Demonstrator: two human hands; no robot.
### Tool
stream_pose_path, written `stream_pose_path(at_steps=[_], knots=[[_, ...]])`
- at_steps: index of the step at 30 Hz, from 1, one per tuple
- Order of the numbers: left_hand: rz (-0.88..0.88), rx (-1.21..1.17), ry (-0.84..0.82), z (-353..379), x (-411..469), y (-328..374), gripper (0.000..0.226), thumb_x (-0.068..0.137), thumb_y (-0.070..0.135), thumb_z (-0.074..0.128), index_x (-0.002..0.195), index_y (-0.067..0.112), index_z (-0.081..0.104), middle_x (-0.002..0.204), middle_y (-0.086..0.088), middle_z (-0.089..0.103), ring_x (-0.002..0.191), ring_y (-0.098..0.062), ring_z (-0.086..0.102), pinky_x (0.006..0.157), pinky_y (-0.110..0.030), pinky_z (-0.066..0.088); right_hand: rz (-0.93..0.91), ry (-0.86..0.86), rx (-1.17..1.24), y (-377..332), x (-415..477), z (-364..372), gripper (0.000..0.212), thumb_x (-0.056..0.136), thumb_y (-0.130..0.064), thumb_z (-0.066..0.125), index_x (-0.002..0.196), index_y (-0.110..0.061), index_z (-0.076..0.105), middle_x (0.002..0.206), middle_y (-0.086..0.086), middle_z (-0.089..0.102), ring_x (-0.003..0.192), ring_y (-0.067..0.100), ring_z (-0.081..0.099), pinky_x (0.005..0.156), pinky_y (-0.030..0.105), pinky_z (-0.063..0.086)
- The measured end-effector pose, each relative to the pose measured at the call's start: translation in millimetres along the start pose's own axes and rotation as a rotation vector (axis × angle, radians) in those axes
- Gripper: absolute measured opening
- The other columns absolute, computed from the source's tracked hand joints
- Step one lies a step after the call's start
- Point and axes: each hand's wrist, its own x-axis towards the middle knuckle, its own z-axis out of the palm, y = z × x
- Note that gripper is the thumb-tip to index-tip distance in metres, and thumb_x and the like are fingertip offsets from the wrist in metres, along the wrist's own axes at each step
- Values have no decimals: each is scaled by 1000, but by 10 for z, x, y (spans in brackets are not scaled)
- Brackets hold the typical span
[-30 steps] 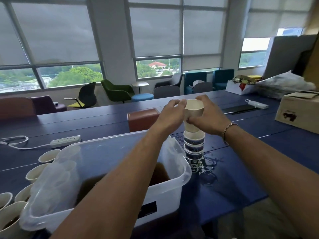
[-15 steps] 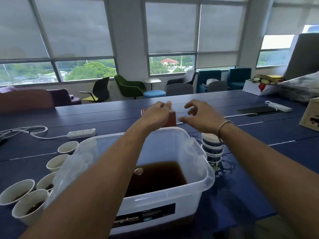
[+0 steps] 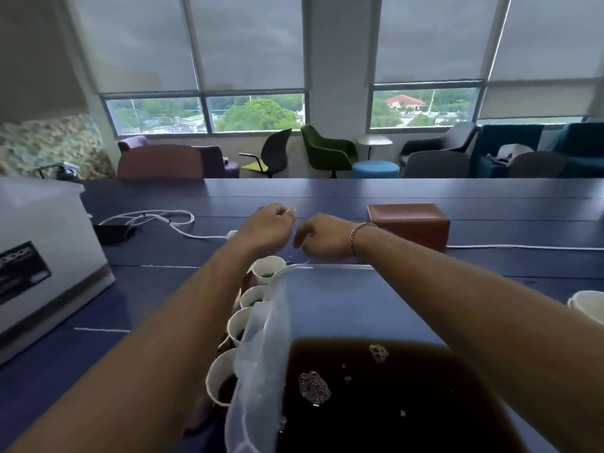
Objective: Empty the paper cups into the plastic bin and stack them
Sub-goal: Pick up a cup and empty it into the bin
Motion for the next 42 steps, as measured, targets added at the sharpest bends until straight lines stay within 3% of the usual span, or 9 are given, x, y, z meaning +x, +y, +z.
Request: stream_pose_path(at_steps=[6, 9, 13, 16, 18, 22, 28, 38, 42], knots=[[-76, 7, 12, -82, 188, -383, 39, 104, 37, 38, 113, 9, 64, 115, -10, 64, 106, -28, 57, 94, -39, 44, 42, -268, -271, -205, 495, 228, 36, 95, -11, 50, 130, -7, 59, 129, 14, 60, 118, 30, 57, 92, 31, 46], [-99, -1, -8, -57, 266, -515, 40, 104, 39, 37, 125, 13, 60, 126, -8, 62, 112, -26, 55, 99, -39, 44, 31, -425, -415, -215, 662, 350, 38, 98, -23, 48, 132, -6, 55, 125, 10, 59, 98, 25, 61, 78, 29, 48], [-115, -25, -7, 1, 333, -638, 37, 104, 41, 39, 124, 18, 59, 125, -3, 61, 103, -19, 53, 85, -30, 38, 72, -474, -417, -224, 743, 416, 23, 96, -28, 51, 77, -16, 55, 80, 1, 55, 63, 11, 48, 72, 31, 42], [-100, -24, -6, 38, 330, -667, 36, 104, 38, 39, 127, 17, 58, 126, -2, 60, 101, -16, 51, 82, -29, 38, 65, -459, -418, -234, 729, 384, 32, 97, -24, 52, 66, -19, 48, 72, -3, 48, 59, 10, 45, 53, 25, 46], [-90, -18, -10, 45, 307, -660, 35, 105, 35, 40, 129, 17, 57, 127, -2, 59, 100, -16, 51, 82, -28, 40, 95, -438, -421, -217, 698, 332, 24, 97, -18, 50, 76, -10, 55, 81, 2, 53, 61, 13, 48, 45, 18, 45], [-111, 13, 8, 29, 272, -621, 29, 102, 35, 46, 121, 17, 59, 111, 1, 59, 93, -17, 55, 67, -24, 44, 130, -381, -373, -223, 523, 135, 29, 95, -9, 54, 122, -1, 60, 93, 8, 54, 76, 20, 51, 75, 27, 42], [-226, 73, 71, 130, 216, -335, 43, 93, 45, 46, 100, 7, 65, 99, -14, 68, 87, -30, 63, 75, -37, 50, 170, -231, -318, -159, 288, -283, 33, 92, -20, 65, 121, -5, 60, 109, 8, 56, 88, 25, 58, 85, 45, 57], [-196, -198, 63, 143, -64, 505, 29, 95, 29, 46, 109, 7, 58, 100, -15, 68, 68, -29, 73, 59, -33, 58, 85, -6, -168, -112, -611, -942, 27, 92, -29, 61, 110, -12, 72, 102, 2, 69, 89, 17, 61, 69, 26, 51], [-125, -281, 74, 112, -238, 758, 25, 93, 27, 44, 107, 10, 55, 101, -18, 68, 68, -31, 73, 69, -43, 62, 45, 258, 38, 116, -954, -796, 65, 87, -30, 69, 142, -17, 39, 116, 1, 57, 104, 18, 55, 89, 30, 44]])
